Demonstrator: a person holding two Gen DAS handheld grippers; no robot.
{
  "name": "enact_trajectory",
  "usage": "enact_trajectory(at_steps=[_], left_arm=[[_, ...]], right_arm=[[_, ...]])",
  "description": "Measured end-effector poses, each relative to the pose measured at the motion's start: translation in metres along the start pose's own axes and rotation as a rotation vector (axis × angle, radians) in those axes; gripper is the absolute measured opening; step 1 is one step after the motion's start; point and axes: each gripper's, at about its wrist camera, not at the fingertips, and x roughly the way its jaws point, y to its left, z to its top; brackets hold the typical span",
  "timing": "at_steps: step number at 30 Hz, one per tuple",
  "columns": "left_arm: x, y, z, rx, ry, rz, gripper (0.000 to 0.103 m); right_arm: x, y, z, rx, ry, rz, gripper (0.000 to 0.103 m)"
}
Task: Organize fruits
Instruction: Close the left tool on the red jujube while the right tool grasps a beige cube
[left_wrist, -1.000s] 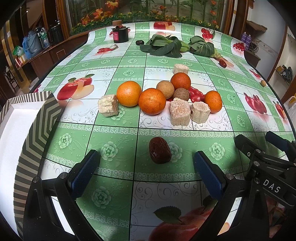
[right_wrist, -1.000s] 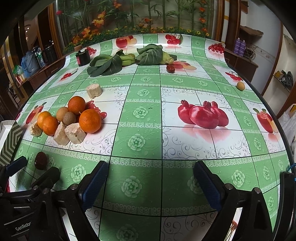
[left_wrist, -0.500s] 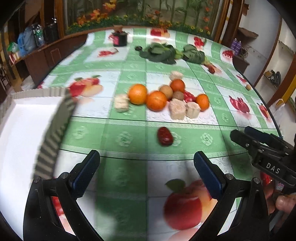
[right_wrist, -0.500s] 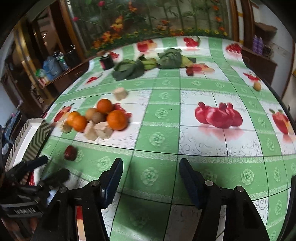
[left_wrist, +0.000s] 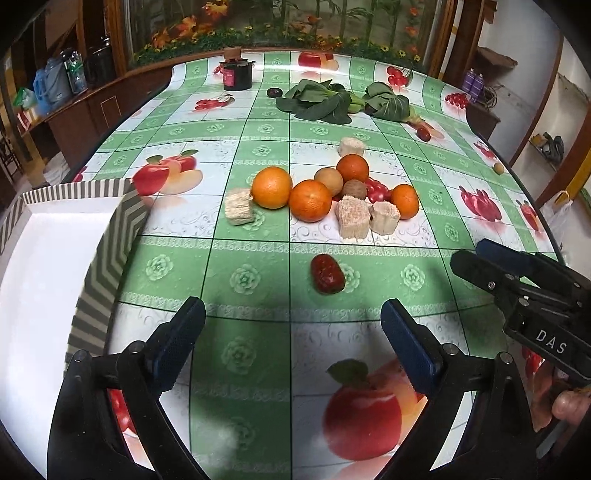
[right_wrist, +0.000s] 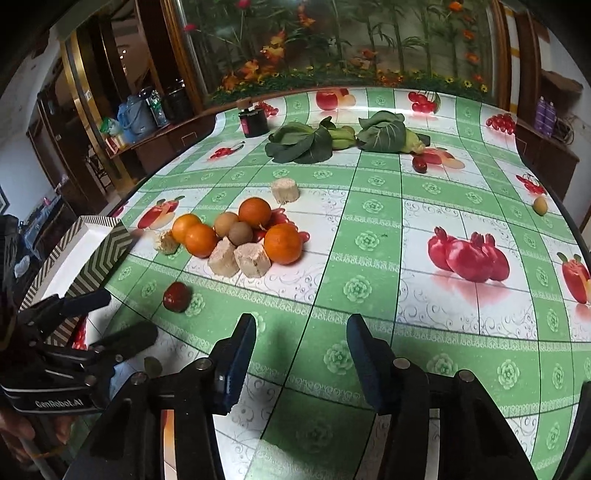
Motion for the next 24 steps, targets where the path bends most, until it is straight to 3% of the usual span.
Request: enact_trajectory(at_steps=[6, 11, 22, 24], left_arm=[[0.005, -0.008, 0.005, 0.039, 0.001, 0.037, 0.096], [0.012, -0.004, 0.006, 0.038, 0.022, 0.047, 0.096], [0.023, -0.003, 0.012, 0.028, 0.033, 0.051, 0.096], [0.026, -0.006, 0.013, 0.038, 0.036, 0.051, 0.089]], right_arm=[[0.020, 0.010, 0.015, -0.038, 0.031, 0.073, 0.039], [0.042, 0.021, 0.026, -0.083, 0.074, 0.108, 0.037], [0.066, 0.032, 0.040, -0.181, 0.080, 0.076, 0.027], [0.064, 0.031, 0.039, -0.184, 0.082, 0.074, 0.027]])
